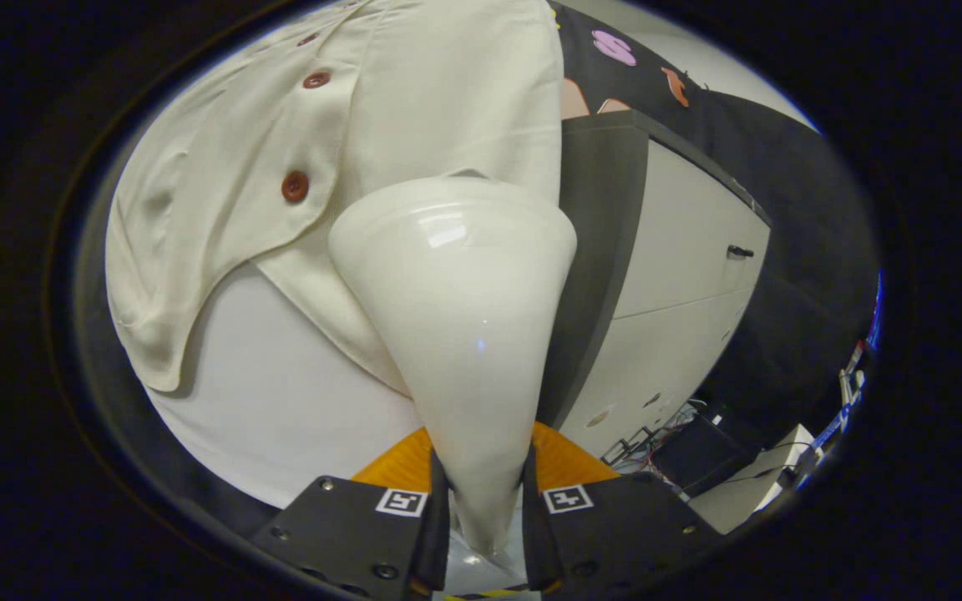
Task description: Iron the clothes twice with a garment steamer, once on the left side and once on the right side.
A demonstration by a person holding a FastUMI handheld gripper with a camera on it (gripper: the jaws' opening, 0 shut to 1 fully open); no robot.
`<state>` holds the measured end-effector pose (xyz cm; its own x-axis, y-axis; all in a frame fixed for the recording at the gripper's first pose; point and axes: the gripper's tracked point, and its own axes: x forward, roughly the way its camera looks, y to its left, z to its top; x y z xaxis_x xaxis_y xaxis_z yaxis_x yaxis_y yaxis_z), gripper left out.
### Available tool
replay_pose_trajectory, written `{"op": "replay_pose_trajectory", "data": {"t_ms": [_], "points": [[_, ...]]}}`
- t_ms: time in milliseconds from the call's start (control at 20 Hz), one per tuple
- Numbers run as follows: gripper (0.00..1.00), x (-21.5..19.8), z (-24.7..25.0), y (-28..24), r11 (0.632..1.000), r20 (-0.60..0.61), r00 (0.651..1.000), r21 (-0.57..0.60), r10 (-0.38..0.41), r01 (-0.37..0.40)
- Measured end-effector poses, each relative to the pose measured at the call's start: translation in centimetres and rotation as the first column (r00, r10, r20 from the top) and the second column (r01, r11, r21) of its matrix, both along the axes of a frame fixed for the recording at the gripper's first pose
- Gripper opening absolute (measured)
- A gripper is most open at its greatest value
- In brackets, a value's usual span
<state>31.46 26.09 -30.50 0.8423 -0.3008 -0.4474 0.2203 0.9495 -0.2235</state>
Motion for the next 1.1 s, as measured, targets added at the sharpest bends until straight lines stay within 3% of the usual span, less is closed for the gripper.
{"op": "replay_pose_trajectory", "data": {"t_ms": [150, 450, 1100], "points": [[0.36, -1.7, -0.3, 0.7, 0.998, -0.023, 0.999, -0.053, 0.025, -0.026], [0.36, -6.5, 1.7, 3.1, 0.997, -0.043, 0.997, -0.015, 0.069, -0.069], [0.36, -19.9, 22.0, -2.7, 0.990, 0.190, 0.972, 0.002, 0.138, -0.141]]}}
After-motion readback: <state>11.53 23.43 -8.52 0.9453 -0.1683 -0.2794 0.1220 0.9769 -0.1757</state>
